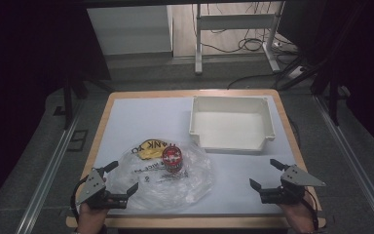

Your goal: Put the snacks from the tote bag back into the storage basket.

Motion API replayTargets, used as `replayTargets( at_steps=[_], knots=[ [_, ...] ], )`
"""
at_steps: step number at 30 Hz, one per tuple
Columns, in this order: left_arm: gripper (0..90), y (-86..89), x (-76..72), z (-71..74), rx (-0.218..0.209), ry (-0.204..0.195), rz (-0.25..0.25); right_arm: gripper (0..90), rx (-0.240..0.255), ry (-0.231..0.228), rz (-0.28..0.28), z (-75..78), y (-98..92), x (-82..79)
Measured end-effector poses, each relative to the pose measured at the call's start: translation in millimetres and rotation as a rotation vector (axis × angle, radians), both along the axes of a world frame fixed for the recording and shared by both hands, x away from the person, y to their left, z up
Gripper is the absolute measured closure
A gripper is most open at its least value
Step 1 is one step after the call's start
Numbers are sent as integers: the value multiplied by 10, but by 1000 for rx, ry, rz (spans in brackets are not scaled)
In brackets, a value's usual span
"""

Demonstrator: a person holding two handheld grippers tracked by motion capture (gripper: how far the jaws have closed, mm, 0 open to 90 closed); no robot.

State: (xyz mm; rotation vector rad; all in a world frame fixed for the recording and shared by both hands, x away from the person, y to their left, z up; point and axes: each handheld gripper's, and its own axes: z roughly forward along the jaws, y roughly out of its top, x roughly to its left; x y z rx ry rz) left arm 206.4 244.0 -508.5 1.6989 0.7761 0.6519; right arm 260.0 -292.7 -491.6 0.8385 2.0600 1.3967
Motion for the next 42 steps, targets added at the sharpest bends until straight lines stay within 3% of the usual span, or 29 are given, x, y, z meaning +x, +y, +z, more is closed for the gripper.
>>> replayTargets(
  at_steps=[9, 15, 29, 35, 42],
  knots=[
    [6, -2, -1, 0, 1, 2, -1, 5, 13, 7, 37, 47, 119, -42],
    [6, -2, -2, 1, 2, 1, 0, 7, 34, 26, 32, 70, 177, -53],
    [6, -8, 0, -1, 3, 2, 0, 5, 70, 19, 49, 126, 303, -59],
    [6, -8, 0, -1, 3, 0, 2, 5, 74, 0, 58, 179, 385, -50],
    [6, -15, -1, -2, 3, -1, 0, 5, 73, 9, 50, 194, 418, -34]
  ],
)
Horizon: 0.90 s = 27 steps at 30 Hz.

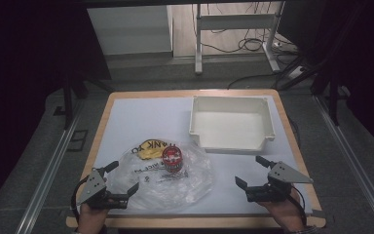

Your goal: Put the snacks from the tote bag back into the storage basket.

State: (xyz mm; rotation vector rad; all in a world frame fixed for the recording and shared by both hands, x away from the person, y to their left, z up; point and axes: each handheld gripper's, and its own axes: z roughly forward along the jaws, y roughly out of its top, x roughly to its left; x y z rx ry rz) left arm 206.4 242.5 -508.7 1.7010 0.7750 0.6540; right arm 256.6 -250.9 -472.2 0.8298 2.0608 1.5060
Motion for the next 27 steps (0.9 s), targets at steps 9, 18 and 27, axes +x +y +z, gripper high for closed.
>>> replayTargets(
  at_steps=[9, 18, 27],
  knots=[
    [6, -11, -1, -1, 5, -6, -1, 23, 4, -9, -8, 31, 89, 30],
    [6, -9, -7, 5, 4, -12, -1, 69, 23, -40, -41, 53, 209, 2],
    [6, -11, -9, 6, 4, -13, -2, 78, 13, -55, -24, 50, 347, -8]
  ],
)
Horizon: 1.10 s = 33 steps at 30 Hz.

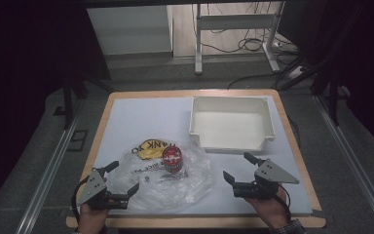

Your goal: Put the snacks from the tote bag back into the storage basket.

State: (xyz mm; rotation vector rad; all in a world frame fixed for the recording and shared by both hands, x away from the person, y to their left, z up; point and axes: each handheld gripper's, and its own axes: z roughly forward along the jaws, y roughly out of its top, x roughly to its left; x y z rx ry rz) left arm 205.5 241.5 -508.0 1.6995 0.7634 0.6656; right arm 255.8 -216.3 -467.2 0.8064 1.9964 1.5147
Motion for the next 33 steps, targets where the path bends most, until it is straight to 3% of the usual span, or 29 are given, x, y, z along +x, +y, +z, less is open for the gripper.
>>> replayTargets(
  at_steps=[10, 16, 28, 33],
  knots=[
    [6, 5, -3, 4, 0, -2, 0, 70, 5, 12, 40, -40, 187, 6],
    [6, 5, -4, 6, 0, -3, 0, 54, -23, 12, 67, -66, 319, 6],
    [6, 10, -5, 9, -3, -6, 0, 55, -8, -3, 33, -100, 421, -16],
    [6, 7, -6, 10, -1, -6, -2, 54, -15, 22, 47, -130, 484, 2]
  ],
)
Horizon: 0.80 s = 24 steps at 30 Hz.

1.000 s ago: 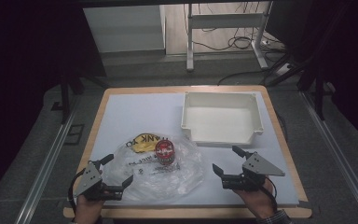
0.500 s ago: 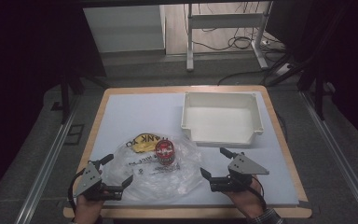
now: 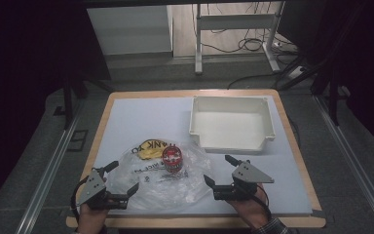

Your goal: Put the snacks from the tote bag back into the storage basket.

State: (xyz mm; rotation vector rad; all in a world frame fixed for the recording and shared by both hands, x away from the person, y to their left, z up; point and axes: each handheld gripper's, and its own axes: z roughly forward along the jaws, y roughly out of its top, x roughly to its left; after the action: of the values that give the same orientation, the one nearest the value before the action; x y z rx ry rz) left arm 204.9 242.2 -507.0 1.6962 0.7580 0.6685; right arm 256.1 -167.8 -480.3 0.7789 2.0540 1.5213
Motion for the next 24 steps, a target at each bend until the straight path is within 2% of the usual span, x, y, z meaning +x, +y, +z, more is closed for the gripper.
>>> replayTargets(
  at_steps=[1, 5, 20, 24],
  knots=[
    [6, 0, 0, 0, 0, 0, 0, 55, -13, -4, -2, -16, 49, 0],
    [6, 4, 0, 2, -2, 0, 0, 59, -12, -14, -2, -31, 102, 13],
    [6, 8, -1, 5, -5, -2, 0, 61, -3, 8, 1, -108, 261, 63],
    [6, 9, -1, 6, -6, -1, -1, 61, -4, -15, -9, -135, 326, 54]
  ],
)
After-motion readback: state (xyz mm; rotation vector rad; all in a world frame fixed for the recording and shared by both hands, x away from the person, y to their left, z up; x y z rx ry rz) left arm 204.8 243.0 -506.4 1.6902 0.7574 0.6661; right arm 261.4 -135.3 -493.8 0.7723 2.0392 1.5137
